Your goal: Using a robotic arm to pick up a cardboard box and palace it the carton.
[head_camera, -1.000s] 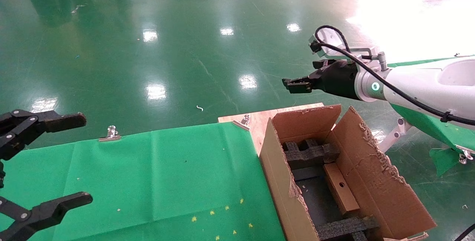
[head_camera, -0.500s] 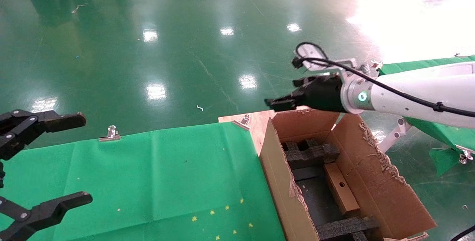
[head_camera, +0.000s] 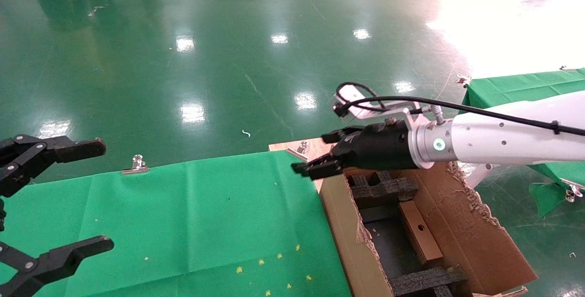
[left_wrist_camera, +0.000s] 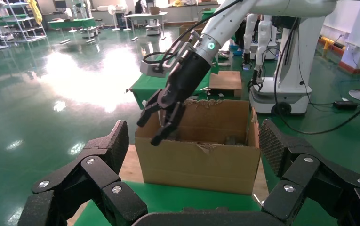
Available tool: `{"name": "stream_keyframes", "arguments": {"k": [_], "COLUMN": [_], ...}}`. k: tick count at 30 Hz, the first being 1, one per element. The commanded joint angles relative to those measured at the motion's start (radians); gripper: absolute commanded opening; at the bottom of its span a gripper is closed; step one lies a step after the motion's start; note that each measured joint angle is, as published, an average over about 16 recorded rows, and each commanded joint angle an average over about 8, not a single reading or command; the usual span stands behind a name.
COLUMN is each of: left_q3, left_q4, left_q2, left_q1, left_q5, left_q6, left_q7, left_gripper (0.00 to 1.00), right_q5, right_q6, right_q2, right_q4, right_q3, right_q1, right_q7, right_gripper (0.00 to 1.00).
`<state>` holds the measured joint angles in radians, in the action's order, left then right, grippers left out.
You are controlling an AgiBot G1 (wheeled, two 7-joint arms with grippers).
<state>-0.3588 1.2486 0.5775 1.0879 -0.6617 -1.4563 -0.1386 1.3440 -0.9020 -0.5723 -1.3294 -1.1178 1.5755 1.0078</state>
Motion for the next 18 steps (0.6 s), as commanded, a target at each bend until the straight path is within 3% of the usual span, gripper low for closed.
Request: {"name": "stream_keyframes", "arguments": {"k": [1,18], "left_q3": [0.000,0.000], "left_q4": [0.000,0.000], "left_q2": [0.000,0.000], "left_q1": [0.000,0.000], "left_q5": [0.000,0.000], "left_q6": [0.000,0.000], "left_q7": [0.000,0.000], "left_gripper": [1.00,1.00], "right_q5": [-0.040,-0.373], "right_q6": [-0.038,-0.361], "right_q2": [-0.003,-0.024], "right_q4": [0.003,0.027], "right_q3": [0.054,0.510], "right_q1": [-0.032,-0.305], "right_q7": [-0.053,-0.499], "right_gripper": [1.00,1.00]}}
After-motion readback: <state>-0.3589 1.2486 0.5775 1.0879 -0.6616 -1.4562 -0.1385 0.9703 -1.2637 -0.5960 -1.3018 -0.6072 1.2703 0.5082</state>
